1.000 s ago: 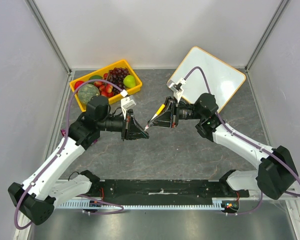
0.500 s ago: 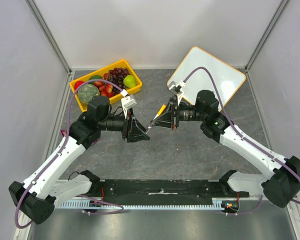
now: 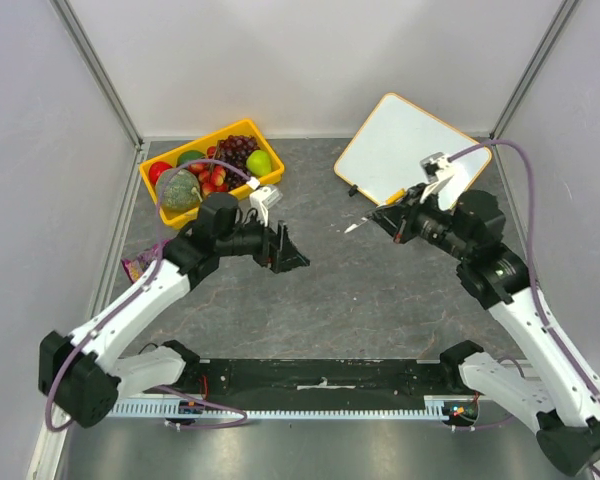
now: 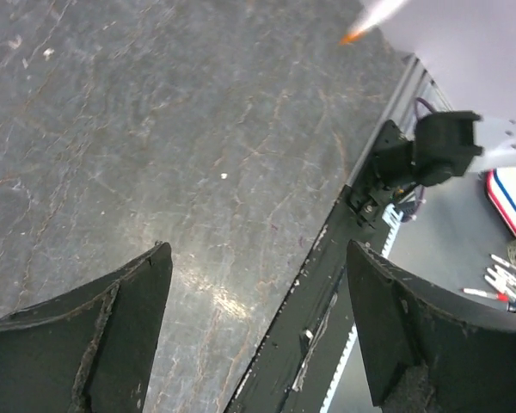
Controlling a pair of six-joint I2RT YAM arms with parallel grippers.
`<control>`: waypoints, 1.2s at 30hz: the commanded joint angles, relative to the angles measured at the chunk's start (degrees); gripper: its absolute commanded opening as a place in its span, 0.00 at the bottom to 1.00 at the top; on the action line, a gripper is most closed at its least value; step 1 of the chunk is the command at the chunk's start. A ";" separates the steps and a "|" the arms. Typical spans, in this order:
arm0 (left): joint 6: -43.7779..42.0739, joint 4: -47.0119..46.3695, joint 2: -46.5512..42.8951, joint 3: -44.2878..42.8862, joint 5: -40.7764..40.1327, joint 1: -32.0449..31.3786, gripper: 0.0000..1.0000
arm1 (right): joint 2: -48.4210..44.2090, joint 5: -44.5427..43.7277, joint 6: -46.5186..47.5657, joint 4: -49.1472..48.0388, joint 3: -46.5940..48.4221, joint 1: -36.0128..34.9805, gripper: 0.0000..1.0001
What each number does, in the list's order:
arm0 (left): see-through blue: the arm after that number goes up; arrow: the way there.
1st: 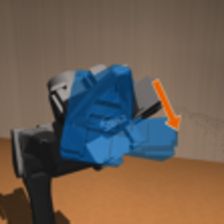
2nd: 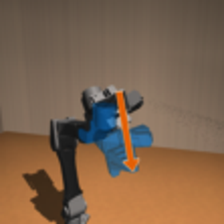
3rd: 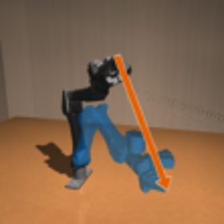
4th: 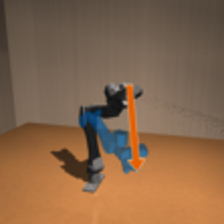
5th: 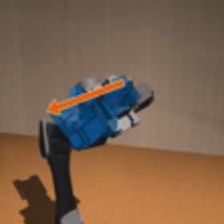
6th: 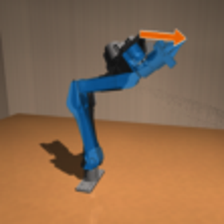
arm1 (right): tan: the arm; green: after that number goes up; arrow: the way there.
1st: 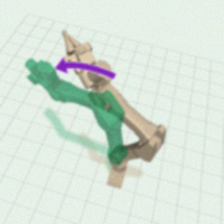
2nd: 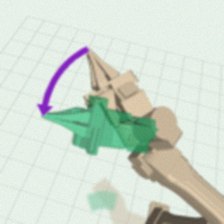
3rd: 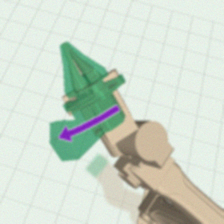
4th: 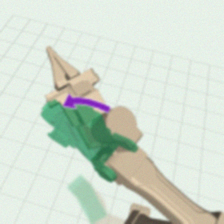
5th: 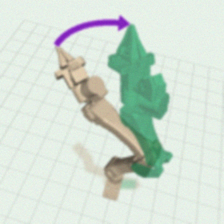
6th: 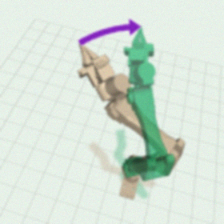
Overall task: Write a sentence on the whiteboard
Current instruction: Move the whiteboard to the center of the board.
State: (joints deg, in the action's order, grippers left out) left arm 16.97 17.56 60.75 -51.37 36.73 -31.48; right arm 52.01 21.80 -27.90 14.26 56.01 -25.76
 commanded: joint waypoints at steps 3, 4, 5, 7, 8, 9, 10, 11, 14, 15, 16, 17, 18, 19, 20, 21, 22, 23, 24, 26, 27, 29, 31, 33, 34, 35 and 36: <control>5.70 -6.05 13.66 -2.67 -6.93 -0.33 0.94 | -6.65 -4.76 0.13 1.38 5.86 1.33 0.00; 5.96 -5.96 16.13 -4.07 -7.81 -0.68 0.94 | -6.92 -4.49 0.13 1.47 6.56 1.41 0.00; 6.14 -5.96 19.11 -5.82 -8.42 -1.21 0.95 | -7.18 -3.79 0.04 1.30 7.27 1.41 0.00; 6.32 -5.70 26.04 -10.21 -9.74 -2.52 0.95 | -7.18 -2.74 0.13 1.21 8.76 1.50 0.00; 6.23 -5.35 27.74 -11.72 -10.18 -2.96 0.95 | -7.36 -2.03 0.04 1.12 9.20 1.41 0.00; 5.80 -4.65 30.89 -15.12 -10.71 -3.75 0.93 | -7.36 -1.16 0.13 0.77 9.55 1.50 0.00; 5.18 -3.69 34.40 -18.12 -12.11 -4.63 0.91 | -7.45 0.07 -0.05 0.07 9.82 1.41 0.00; 4.48 -2.81 37.57 -20.84 -13.25 -5.51 0.90 | -7.62 1.13 -0.31 -0.54 9.91 1.33 0.00; 2.02 1.23 46.88 -31.12 -15.81 -8.15 0.87 | -7.89 3.68 -1.19 -2.04 10.08 1.33 0.00; 1.23 2.99 49.61 -35.07 -16.68 -8.94 0.86 | -8.06 4.38 -1.28 -2.22 10.17 1.41 0.00; 0.09 4.31 52.77 -38.33 -18.34 -9.81 0.86 | -8.24 5.00 -1.37 -2.48 10.09 1.33 0.00; -1.05 5.89 55.24 -42.02 -19.84 -10.61 0.86 | -8.41 5.18 -1.37 -2.48 10.00 1.32 0.00; -2.72 7.12 58.05 -45.62 -21.51 -11.48 0.86 | -8.76 5.18 -1.37 -2.48 9.91 1.50 0.00; -3.52 8.61 60.69 -48.53 -23.35 -12.19 0.86 | -8.94 5.35 -1.28 -2.57 9.91 1.41 0.00; -4.22 10.02 62.71 -51.78 -24.68 -12.81 0.86 | -8.86 5.53 -1.28 -2.49 9.82 1.41 0.00; -4.84 10.82 64.82 -54.16 -25.82 -13.33 0.85 | -9.12 5.71 -1.45 -2.57 9.73 1.41 0.00; -5.45 11.00 66.58 -56.36 -26.44 -13.77 0.84 | -9.29 6.06 -1.46 -2.57 9.65 1.41 0.00; -5.98 11.00 67.99 -58.29 -27.14 -14.21 0.84 | -9.55 6.32 -1.63 -2.57 9.56 1.33 0.00; -6.42 11.09 69.49 -59.97 -28.11 -14.65 0.83 | -9.82 6.41 -1.72 -2.66 9.38 1.32 0.00; -6.86 11.44 72.82 -64.80 -28.82 -15.10 0.83 | -10.17 7.02 -1.72 -2.92 9.29 1.41 0.00; -6.95 11.70 74.15 -66.56 -28.65 -15.36 0.83 | -10.26 7.37 -1.54 -3.27 9.38 1.41 0.00; -6.95 11.71 76.52 -70.25 -28.29 -15.80 0.82 | -10.70 8.60 -1.37 -3.97 9.64 1.32 0.00; -6.87 11.79 78.98 -74.11 -28.29 -16.15 0.82 | -11.05 9.05 -1.02 -4.68 9.73 1.50 0.00; -6.69 11.79 81.53 -77.63 -28.12 -16.50 0.81 | -11.23 9.57 -0.58 -4.77 10.17 1.32 0.00; -6.51 11.88 82.85 -79.04 -28.20 -16.59 0.81 | -11.31 9.75 -0.40 -4.86 10.35 1.32 0.00; -6.25 11.71 83.91 -80.45 -28.29 -16.68 0.81 | -11.32 9.92 -0.23 -4.86 10.52 1.32 0.00; -6.08 11.62 84.61 -81.51 -28.55 -16.68 0.80 | -11.32 10.01 -0.22 -4.86 10.61 1.32 0.00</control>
State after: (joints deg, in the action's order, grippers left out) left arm 12.53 29.34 142.21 -126.56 9.52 -47.70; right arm 41.12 29.76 -28.82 12.34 64.07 -24.47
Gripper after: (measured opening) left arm 0.814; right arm 0.078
